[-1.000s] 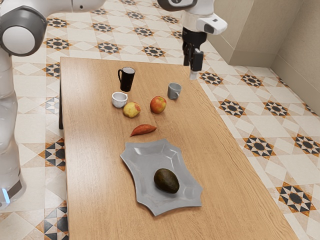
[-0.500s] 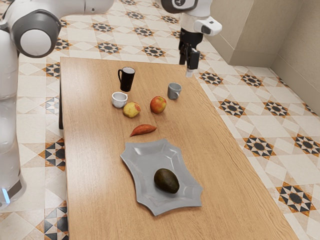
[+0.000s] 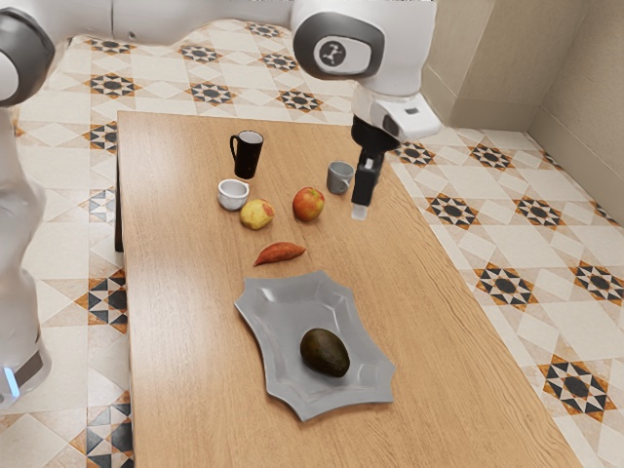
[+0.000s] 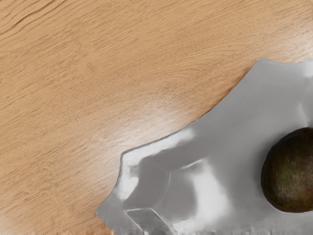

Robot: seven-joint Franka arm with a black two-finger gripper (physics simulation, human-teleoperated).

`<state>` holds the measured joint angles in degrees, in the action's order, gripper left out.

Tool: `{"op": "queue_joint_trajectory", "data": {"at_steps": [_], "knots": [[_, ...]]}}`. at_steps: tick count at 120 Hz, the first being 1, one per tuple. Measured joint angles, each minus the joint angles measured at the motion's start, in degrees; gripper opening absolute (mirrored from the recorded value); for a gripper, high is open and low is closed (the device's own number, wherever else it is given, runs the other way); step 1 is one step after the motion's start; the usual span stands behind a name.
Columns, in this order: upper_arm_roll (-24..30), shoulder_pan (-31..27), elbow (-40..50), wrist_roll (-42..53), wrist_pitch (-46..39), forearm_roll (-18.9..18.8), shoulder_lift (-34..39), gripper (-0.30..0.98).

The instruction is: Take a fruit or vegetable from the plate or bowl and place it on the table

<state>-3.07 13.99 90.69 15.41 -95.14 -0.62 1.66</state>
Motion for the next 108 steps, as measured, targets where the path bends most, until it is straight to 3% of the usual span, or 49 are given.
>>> {"op": "queue_joint_trajectory", "data": {"at_steps": [17,39,108], "knots": [[-0.3,1.3,11.2,2.1,-3.2,-0.2,8.1,0.69],[-0.3,3.2,20.2,4.9,-7.5,-0.3,12.3,0.69],[0.2,12.7,27.0,10.4,-15.8,0.6,10.0,0.69]]}}
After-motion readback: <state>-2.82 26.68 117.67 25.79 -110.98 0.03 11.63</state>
